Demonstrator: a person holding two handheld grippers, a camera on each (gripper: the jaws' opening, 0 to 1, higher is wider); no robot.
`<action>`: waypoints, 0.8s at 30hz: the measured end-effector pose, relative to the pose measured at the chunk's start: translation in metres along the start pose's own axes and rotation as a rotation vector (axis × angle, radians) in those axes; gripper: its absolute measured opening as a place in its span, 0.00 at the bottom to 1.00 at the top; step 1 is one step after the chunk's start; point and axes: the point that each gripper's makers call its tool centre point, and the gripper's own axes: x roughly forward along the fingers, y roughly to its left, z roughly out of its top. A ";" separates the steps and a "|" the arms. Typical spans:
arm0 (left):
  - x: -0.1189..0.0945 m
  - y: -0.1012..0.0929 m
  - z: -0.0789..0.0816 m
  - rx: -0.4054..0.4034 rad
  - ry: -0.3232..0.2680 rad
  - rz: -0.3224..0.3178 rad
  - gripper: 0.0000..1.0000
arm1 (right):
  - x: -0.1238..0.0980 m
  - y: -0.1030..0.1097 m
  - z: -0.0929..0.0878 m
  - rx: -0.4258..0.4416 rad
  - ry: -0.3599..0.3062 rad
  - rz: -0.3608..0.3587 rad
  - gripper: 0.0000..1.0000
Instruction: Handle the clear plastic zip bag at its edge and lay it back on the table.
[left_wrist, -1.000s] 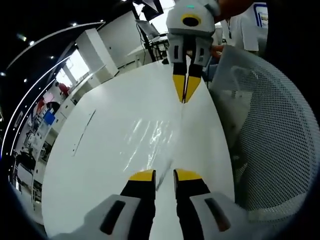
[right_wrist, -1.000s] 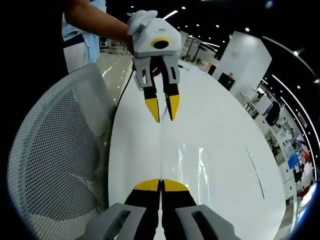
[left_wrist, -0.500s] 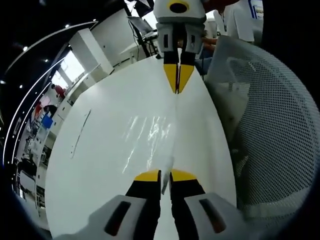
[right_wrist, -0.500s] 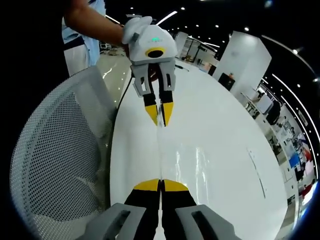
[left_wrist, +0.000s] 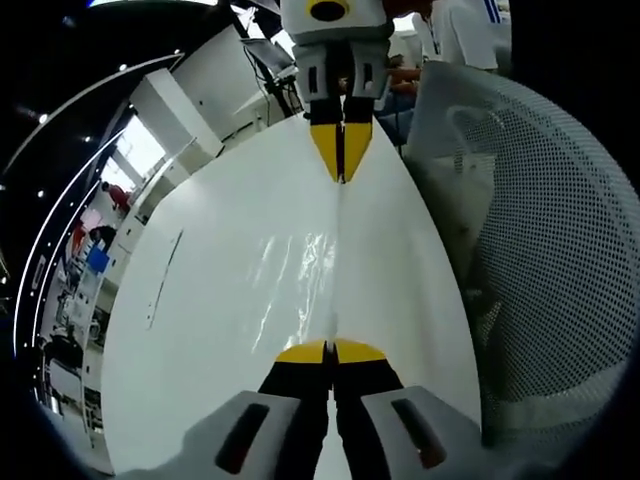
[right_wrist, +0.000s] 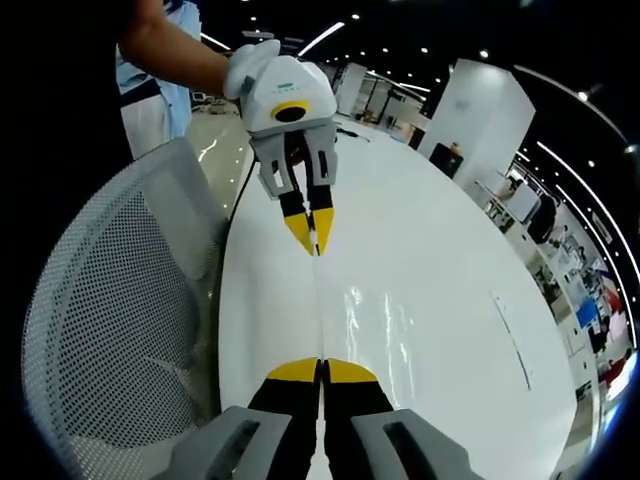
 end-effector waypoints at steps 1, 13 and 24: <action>-0.001 0.001 0.000 0.000 -0.003 0.007 0.00 | 0.000 -0.001 0.001 -0.004 -0.004 -0.007 0.00; -0.004 -0.002 0.005 -0.060 -0.008 -0.016 0.00 | 0.000 0.000 0.005 0.033 -0.021 -0.002 0.02; -0.004 -0.006 0.010 -0.096 0.004 -0.041 0.00 | 0.001 -0.002 0.020 0.030 -0.056 -0.009 0.08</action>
